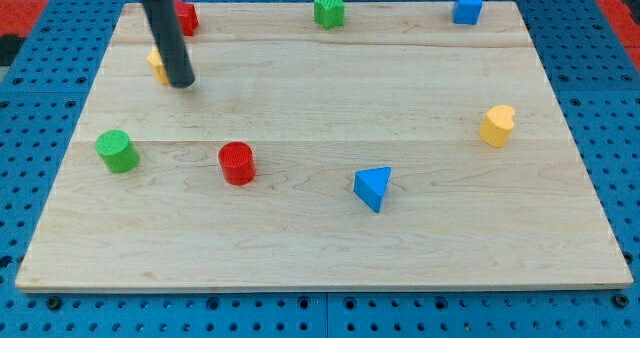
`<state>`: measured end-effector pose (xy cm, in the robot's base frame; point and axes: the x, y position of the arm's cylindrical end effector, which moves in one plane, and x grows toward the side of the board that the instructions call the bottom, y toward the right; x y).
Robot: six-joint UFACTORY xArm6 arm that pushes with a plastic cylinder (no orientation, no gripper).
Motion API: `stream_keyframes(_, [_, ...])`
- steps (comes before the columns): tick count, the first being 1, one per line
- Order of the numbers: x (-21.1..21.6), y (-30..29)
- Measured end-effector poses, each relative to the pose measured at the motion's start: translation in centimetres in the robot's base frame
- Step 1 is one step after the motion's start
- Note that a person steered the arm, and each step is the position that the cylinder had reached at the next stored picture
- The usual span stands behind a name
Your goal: Move yellow hexagon to the right side of the board
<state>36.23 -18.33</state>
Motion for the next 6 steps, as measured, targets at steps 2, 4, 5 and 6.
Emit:
stream_keyframes(2, [-0.5,-12.1])
stream_keyframes(4, [-2.9,-7.3])
stream_keyframes(5, [-5.1,-6.5])
stream_keyframes(6, [-5.9,-5.5])
